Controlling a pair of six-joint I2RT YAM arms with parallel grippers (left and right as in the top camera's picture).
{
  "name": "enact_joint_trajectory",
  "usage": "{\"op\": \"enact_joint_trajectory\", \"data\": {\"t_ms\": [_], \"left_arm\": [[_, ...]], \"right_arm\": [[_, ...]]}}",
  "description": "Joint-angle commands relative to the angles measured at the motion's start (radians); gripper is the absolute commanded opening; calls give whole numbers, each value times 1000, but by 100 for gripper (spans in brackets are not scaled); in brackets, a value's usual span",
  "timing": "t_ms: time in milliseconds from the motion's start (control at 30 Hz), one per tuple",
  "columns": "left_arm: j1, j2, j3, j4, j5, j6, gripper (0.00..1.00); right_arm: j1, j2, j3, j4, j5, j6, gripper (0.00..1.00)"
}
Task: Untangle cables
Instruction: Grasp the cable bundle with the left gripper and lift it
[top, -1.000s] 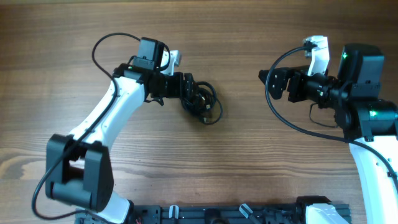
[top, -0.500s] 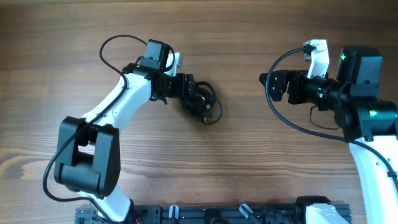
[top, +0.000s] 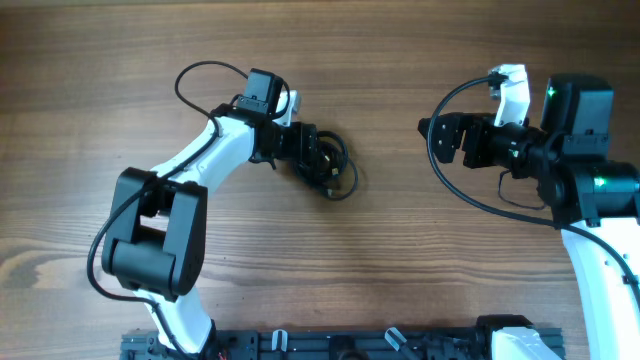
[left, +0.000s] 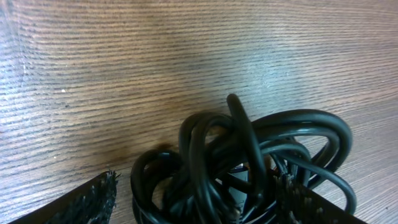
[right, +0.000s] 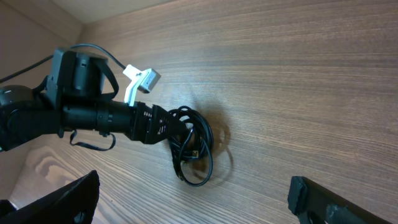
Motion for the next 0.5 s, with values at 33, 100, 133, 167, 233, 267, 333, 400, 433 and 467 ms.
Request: {"op": "enact_joint_trajectory", "data": {"t_ms": [33, 100, 133, 167, 233, 267, 333, 400, 433, 467], "left_arm": [[-26, 68, 16, 29, -13, -2, 84], [-43, 84, 16, 42, -13, -2, 83], [-51, 89, 16, 45, -13, -2, 79], [-58, 96, 16, 46, -17, -2, 75], [-71, 102, 16, 48, -26, -2, 61], [-75, 102, 16, 48, -33, -3, 57], [-76, 101, 16, 52, -35, -16, 42], [-76, 90, 16, 51, -34, -53, 32], [-76, 79, 16, 47, -31, -67, 28], [-76, 60, 16, 40, -24, -86, 25]], "right_arm": [[-2, 10, 16, 2, 17, 4, 100], [-2, 10, 16, 7, 17, 4, 100], [-2, 10, 16, 8, 17, 4, 100], [-2, 10, 16, 7, 17, 4, 100], [-2, 10, 16, 7, 17, 4, 100], [-2, 10, 16, 8, 17, 3, 99], [-2, 10, 16, 14, 17, 4, 100], [-2, 10, 16, 14, 17, 4, 100], [-2, 10, 16, 14, 17, 4, 100], [-2, 10, 16, 17, 17, 4, 100]]}}
